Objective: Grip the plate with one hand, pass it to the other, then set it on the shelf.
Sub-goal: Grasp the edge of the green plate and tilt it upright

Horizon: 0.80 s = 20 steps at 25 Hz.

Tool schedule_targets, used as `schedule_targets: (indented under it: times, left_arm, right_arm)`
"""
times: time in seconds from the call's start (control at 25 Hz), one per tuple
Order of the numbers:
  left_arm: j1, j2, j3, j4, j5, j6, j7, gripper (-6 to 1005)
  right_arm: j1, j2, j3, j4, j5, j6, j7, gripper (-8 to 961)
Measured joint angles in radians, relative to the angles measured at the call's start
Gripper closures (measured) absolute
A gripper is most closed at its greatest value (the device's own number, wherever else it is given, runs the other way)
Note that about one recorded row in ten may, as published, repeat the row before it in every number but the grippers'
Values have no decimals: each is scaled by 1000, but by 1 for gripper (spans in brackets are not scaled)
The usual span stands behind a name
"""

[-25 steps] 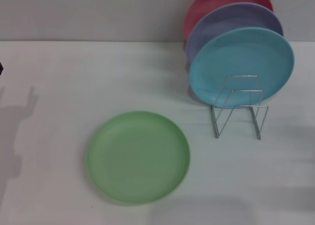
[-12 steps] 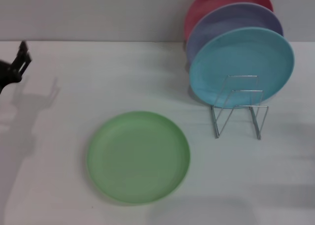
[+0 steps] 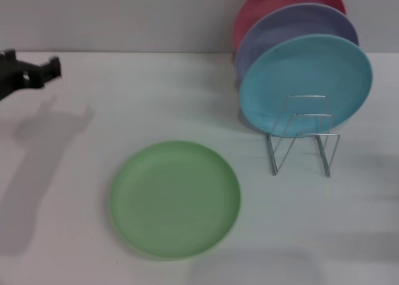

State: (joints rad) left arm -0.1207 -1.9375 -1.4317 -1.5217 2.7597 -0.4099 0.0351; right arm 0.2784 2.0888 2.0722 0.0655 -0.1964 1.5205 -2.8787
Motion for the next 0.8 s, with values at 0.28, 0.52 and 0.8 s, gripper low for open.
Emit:
schedule_targets:
  times: [0.28,0.52,0.8]
  left_arm:
    - [-67,-114,-191,-140,-122,-471,245,259]
    - [-106,-123,-304,-97,-362,-725,417,272]
    - [-99,-125,-299,-56,-368,-759,410,287]
  right_arm:
    - [14,-2,1,0,0,-17,-1,128]
    - [14,-3,6,0,1,-36,-3,127]
    - [10,-2,4,1,3,-47,-4,127]
